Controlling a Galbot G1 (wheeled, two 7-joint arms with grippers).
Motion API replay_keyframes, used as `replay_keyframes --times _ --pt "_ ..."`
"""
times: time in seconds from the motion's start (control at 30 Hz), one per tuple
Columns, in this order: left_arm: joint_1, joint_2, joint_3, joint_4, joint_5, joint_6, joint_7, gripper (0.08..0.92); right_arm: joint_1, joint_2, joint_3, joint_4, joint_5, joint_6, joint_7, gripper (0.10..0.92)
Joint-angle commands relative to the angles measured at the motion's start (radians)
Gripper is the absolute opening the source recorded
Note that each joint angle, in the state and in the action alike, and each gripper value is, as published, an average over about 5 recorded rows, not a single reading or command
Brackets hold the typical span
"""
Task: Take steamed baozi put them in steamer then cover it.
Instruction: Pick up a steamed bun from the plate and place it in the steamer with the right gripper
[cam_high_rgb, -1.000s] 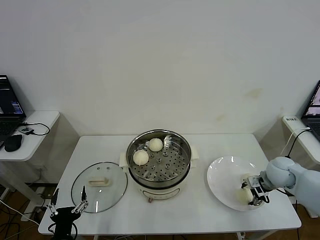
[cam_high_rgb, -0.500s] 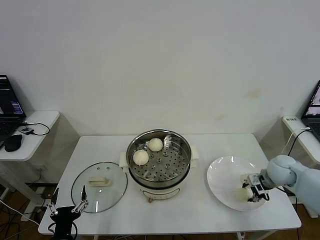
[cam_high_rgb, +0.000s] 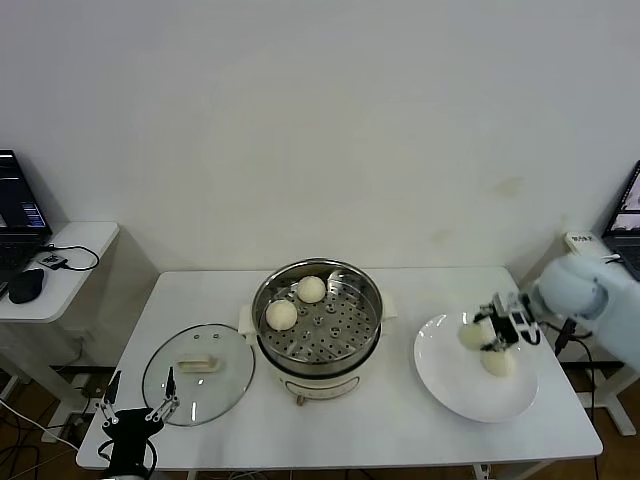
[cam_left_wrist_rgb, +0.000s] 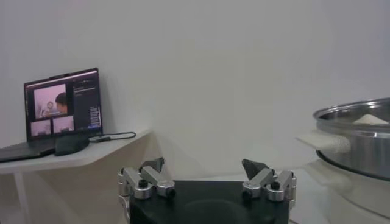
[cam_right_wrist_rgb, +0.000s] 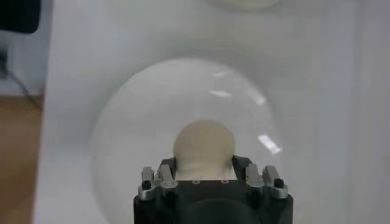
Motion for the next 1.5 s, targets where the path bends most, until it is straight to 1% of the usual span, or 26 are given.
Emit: replay_keyframes --times 0.03,0.23,0.47,0.6,0.77,1.1,1.5 --pt "-0.006 0.001 0.0 0.005 -0.002 0.0 0.0 0.823 0.556 0.217 -0.299 0.002 0.229 -0.031 0.027 0.585" --pt "-0.007 -0.003 -0.004 0.006 -0.006 -0.001 -0.001 0.823 0.561 0.399 -0.339 0.01 0.304 -0.039 0.085 0.593" --pt "-0.003 -0.007 -0.01 0.007 -0.009 0.0 -0.001 0.823 0.457 0.534 -0.371 0.0 0.299 0.047 0.115 0.594" --pt "-0.003 -0.014 -0.012 0.007 -0.008 0.0 -0.001 0.823 0.418 0.606 -0.415 -0.015 0.248 0.123 0.115 0.594" --pt "0.0 -0.02 -0.015 0.01 -0.008 -0.004 -0.003 0.823 0.384 0.679 -0.45 -0.078 0.14 0.258 0.114 0.594" --pt "0.002 -0.025 -0.018 0.019 -0.007 -0.017 -0.009 0.823 0.347 0.769 -0.486 -0.152 0.007 0.392 0.083 0.594" --pt "0.001 -0.024 -0.021 0.026 -0.008 -0.026 -0.012 0.823 0.323 0.796 -0.492 -0.154 -0.036 0.425 0.08 0.597"
